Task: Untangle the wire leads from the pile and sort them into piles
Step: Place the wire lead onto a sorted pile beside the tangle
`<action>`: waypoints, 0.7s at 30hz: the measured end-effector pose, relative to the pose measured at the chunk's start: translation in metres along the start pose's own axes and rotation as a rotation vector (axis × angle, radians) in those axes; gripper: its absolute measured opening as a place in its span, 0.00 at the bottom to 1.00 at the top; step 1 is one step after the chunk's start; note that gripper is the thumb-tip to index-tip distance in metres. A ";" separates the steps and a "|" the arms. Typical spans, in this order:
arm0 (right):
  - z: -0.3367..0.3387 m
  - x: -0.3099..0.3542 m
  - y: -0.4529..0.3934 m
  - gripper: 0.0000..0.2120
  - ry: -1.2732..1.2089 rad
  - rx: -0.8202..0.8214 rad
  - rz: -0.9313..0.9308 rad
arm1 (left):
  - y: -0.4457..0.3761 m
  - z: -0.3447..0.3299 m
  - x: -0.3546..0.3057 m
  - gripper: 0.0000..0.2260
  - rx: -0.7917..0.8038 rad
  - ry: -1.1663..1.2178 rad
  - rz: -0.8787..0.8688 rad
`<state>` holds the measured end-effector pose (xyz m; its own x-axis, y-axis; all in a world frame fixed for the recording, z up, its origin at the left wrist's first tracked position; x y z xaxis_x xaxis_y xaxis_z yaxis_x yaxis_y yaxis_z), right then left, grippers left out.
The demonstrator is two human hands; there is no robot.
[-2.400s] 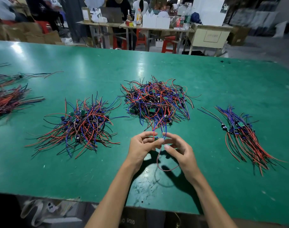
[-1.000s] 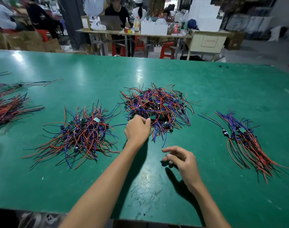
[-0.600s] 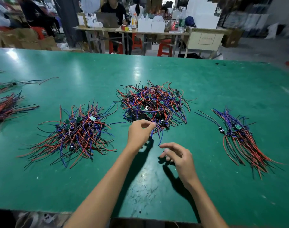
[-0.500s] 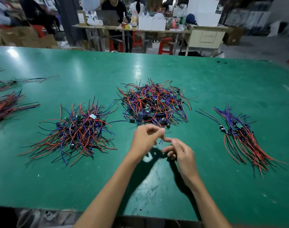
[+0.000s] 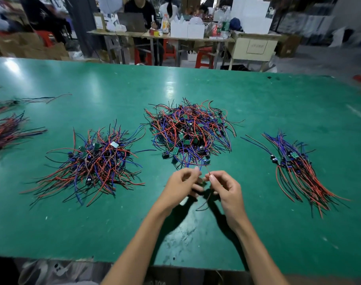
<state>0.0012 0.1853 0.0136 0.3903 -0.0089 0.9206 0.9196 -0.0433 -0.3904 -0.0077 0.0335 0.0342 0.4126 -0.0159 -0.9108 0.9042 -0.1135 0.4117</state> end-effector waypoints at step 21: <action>0.006 -0.002 0.003 0.03 -0.076 0.099 0.061 | 0.005 0.002 -0.010 0.25 0.198 0.311 0.218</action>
<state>0.0030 0.1916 0.0105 0.4445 0.0676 0.8932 0.8923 0.0541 -0.4482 -0.0075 0.0310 0.0448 0.6324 0.2365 -0.7376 0.7663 -0.3300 0.5512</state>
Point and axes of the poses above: each hand's wrist, its own y-axis away from the middle knuckle, its own z-axis out of the back of the hand, x = y × z, the point moved 1 cm from there along -y, towards the middle knuckle, and after that the axes turned 14 degrees about z, right-handed, at the moved point
